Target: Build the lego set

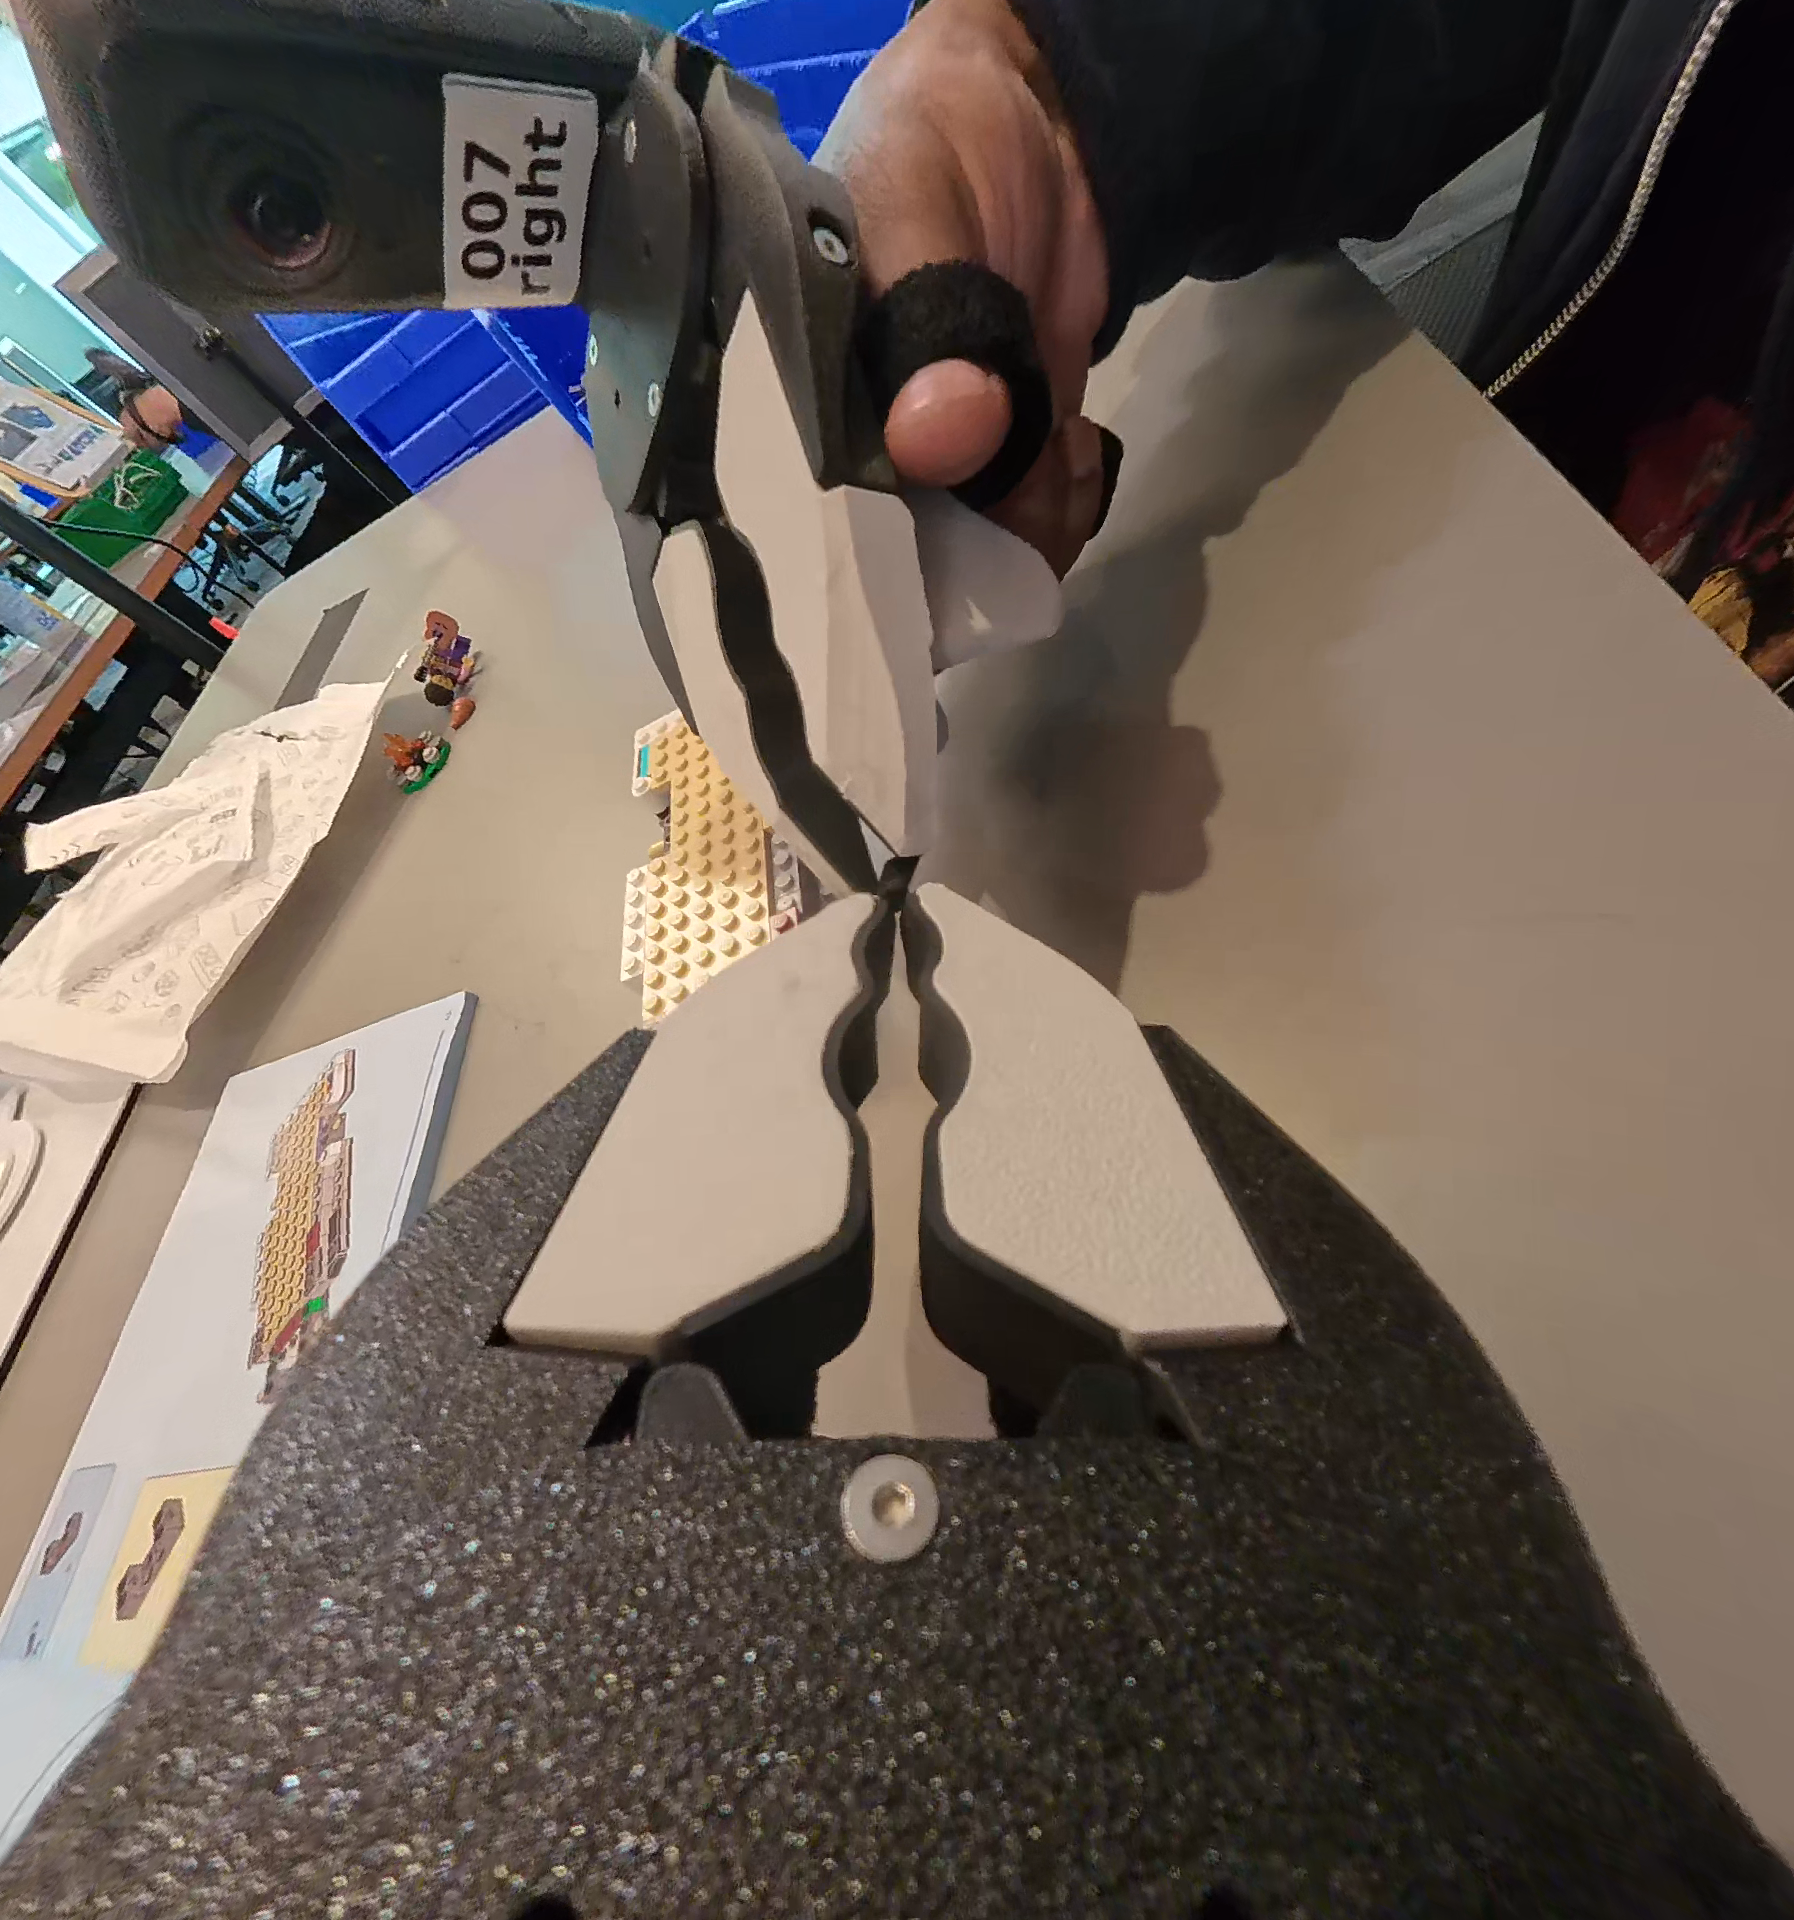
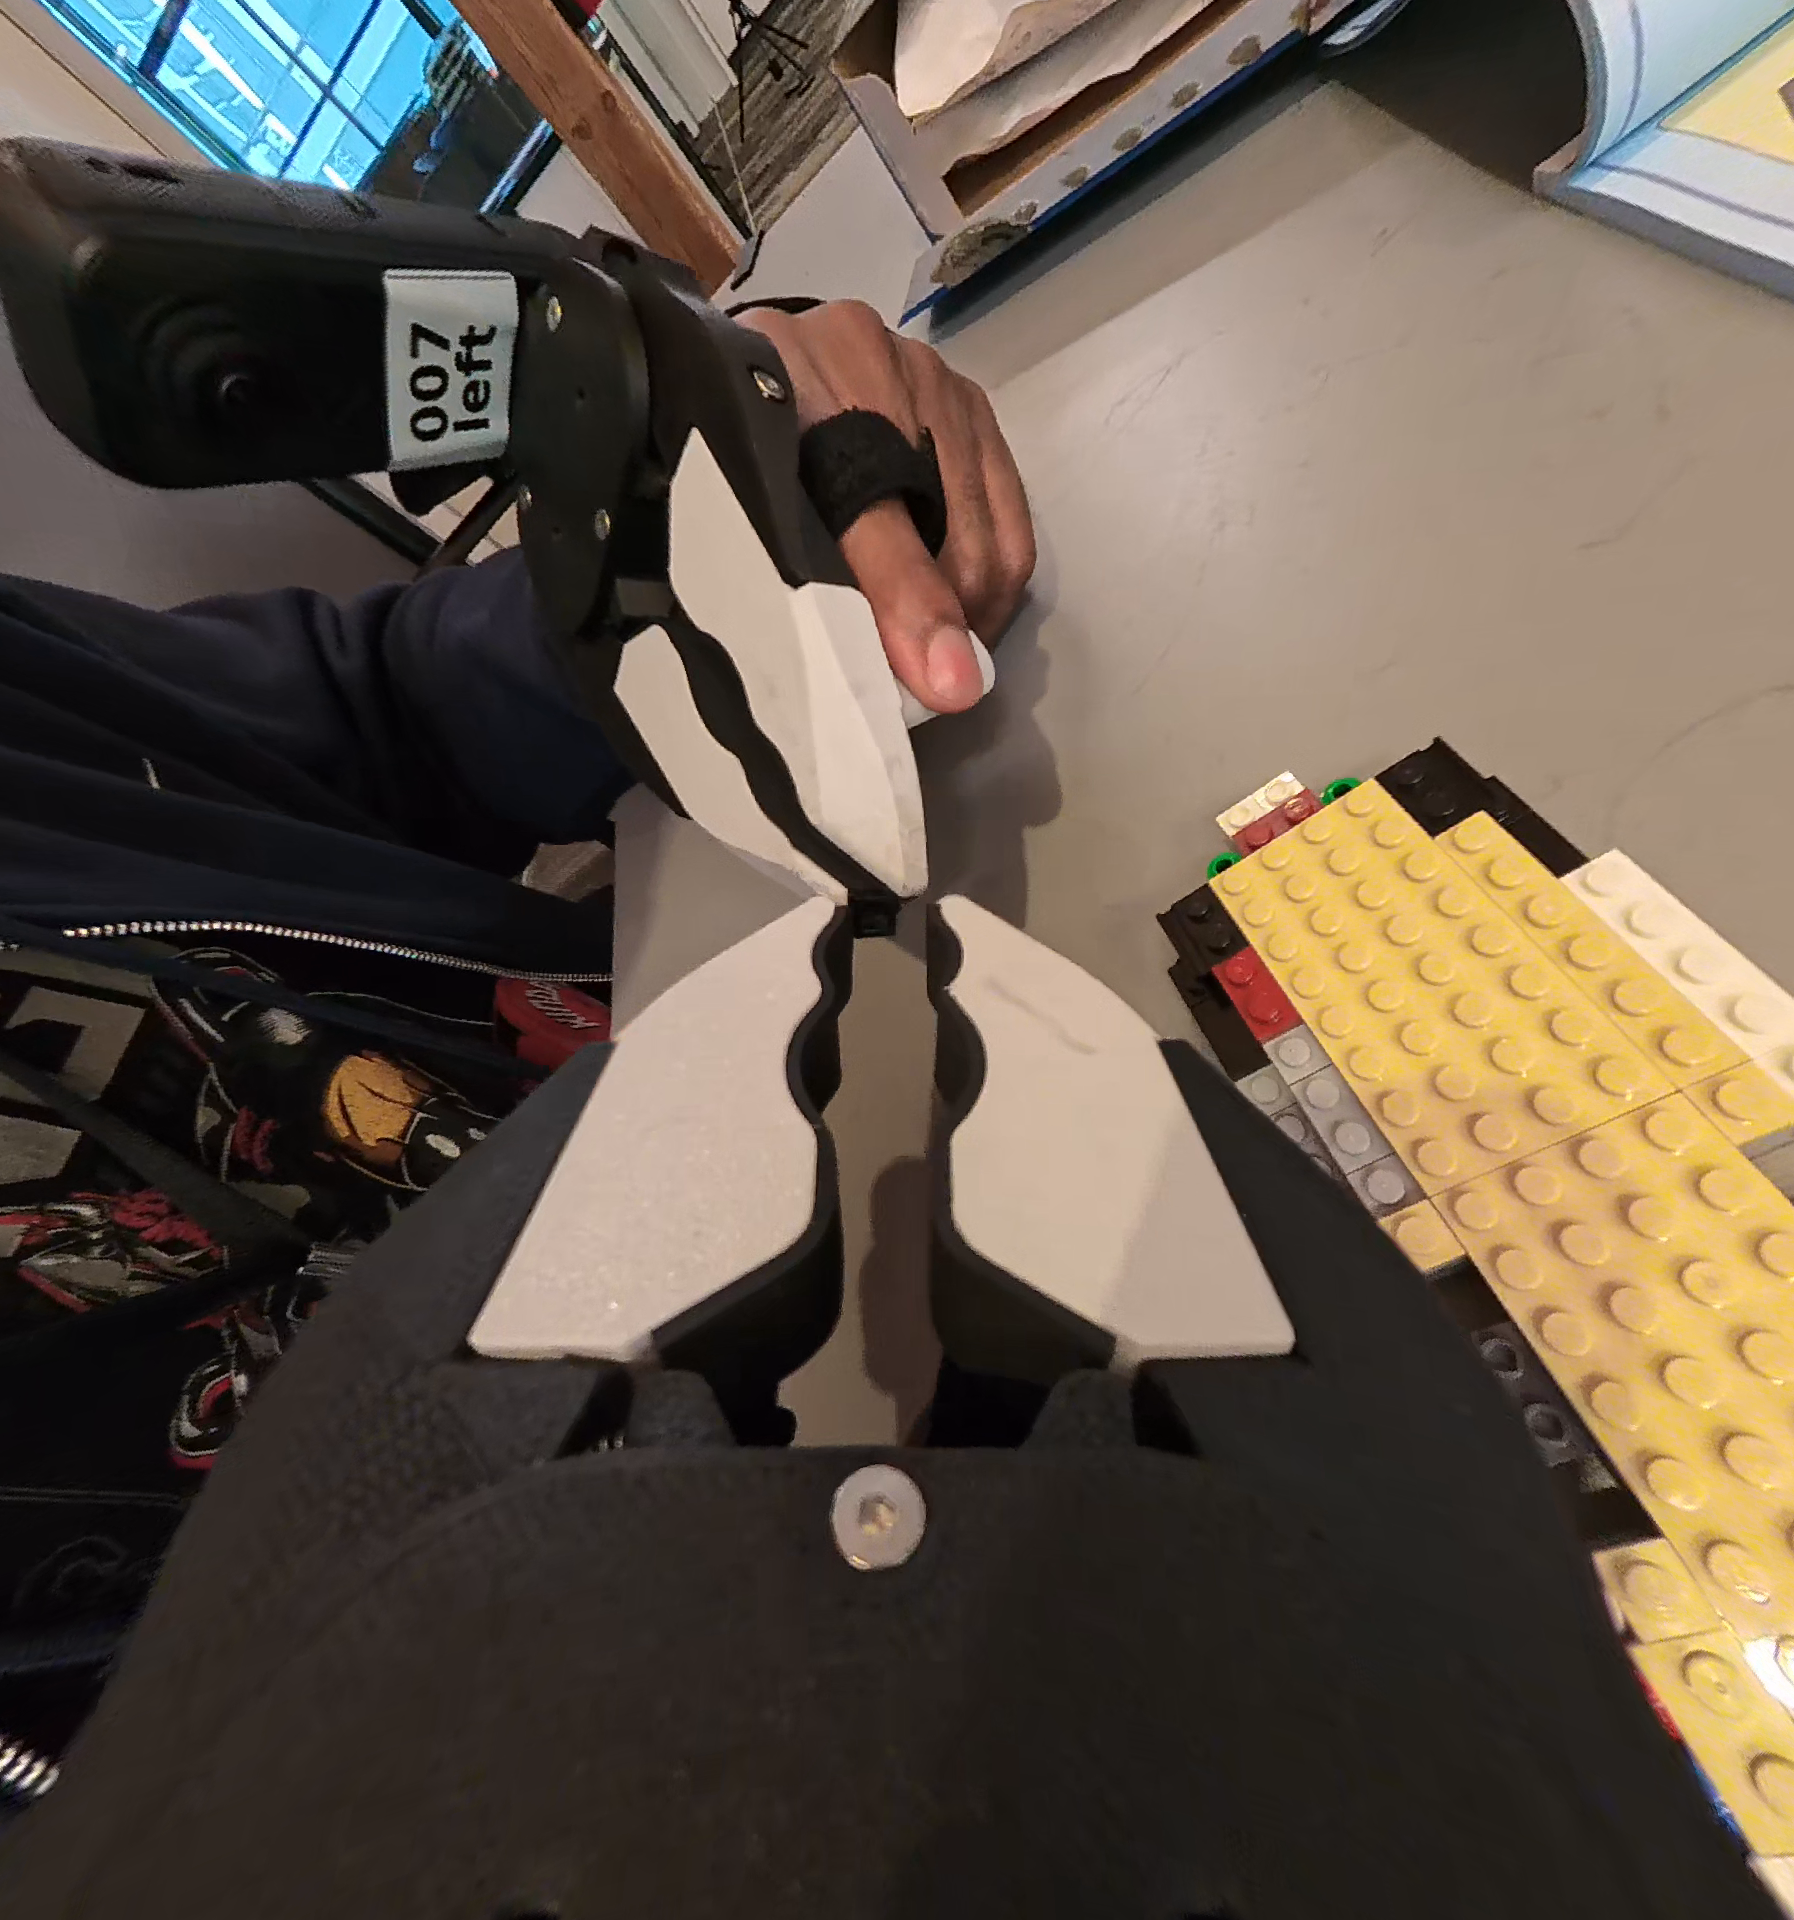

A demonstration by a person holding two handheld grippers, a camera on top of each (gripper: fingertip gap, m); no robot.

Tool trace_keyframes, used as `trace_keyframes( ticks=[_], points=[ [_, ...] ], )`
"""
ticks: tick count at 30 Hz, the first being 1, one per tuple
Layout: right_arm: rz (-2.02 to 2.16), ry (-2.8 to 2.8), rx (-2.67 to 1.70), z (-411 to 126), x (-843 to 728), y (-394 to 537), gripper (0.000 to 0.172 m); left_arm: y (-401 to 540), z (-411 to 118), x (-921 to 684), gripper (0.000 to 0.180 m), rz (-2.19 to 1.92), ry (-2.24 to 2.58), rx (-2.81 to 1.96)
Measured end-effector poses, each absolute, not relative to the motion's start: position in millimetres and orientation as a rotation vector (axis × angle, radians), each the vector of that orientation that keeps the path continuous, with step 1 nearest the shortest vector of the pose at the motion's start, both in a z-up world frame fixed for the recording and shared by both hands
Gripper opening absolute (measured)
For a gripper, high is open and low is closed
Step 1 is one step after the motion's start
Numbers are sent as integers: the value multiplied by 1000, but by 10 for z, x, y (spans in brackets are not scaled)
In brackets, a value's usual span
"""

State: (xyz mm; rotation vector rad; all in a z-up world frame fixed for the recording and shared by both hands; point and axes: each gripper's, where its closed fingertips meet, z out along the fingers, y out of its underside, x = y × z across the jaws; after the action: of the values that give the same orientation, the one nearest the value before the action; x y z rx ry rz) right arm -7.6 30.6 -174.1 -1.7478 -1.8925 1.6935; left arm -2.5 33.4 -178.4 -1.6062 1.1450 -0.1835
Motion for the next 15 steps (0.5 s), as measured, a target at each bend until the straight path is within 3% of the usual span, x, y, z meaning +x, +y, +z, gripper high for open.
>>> trace_keyframes(
  ticks=[15],
  points=[
    [1427, -1922, -1671, -1815, -106, 569, 14, 427, -1907, -212, 0, -139, 1099, -1750]
  ],
)
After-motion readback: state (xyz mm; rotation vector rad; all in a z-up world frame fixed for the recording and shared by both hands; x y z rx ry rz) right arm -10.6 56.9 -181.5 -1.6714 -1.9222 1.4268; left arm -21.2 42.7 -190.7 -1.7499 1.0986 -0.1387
